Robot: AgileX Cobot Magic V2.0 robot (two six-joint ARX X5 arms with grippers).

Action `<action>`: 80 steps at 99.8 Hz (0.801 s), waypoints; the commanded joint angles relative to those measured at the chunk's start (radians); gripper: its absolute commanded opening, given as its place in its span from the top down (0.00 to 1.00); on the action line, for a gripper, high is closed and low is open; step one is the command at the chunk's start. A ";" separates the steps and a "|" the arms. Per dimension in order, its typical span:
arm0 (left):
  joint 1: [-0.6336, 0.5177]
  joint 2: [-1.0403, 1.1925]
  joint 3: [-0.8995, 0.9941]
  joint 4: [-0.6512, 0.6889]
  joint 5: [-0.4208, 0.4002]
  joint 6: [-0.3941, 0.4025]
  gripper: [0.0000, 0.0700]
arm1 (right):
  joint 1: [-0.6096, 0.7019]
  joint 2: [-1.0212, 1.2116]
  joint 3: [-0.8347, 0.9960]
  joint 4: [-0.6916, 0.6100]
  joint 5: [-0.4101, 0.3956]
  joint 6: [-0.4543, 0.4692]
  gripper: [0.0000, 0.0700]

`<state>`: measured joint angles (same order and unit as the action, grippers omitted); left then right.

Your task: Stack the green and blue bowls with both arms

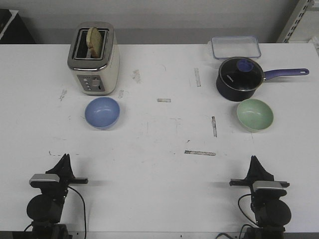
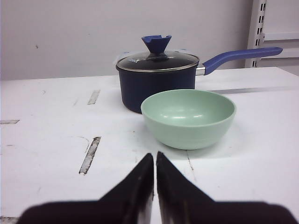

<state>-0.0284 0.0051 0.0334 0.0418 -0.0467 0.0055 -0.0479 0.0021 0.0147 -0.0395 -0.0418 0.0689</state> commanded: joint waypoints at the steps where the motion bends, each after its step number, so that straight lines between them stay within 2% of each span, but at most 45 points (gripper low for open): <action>1: 0.000 -0.002 -0.021 0.013 0.002 -0.007 1.00 | -0.002 -0.001 -0.002 0.013 0.001 0.013 1.00; 11: 0.000 -0.002 -0.021 0.012 0.003 -0.027 1.00 | -0.002 -0.001 -0.002 0.013 0.001 0.013 1.00; 45: 0.000 -0.002 -0.021 0.010 0.002 -0.027 1.00 | -0.002 -0.001 -0.002 0.043 -0.002 0.013 1.00; 68: 0.000 -0.002 -0.021 0.011 0.002 -0.027 1.00 | -0.002 -0.001 0.037 0.249 0.021 0.013 1.00; 80: 0.000 -0.002 -0.021 0.011 0.002 -0.027 1.00 | -0.002 0.036 0.172 0.232 0.020 0.013 1.00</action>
<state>-0.0284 0.0051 0.0334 0.0414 -0.0467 -0.0170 -0.0479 0.0128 0.0975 0.1833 -0.0242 0.0692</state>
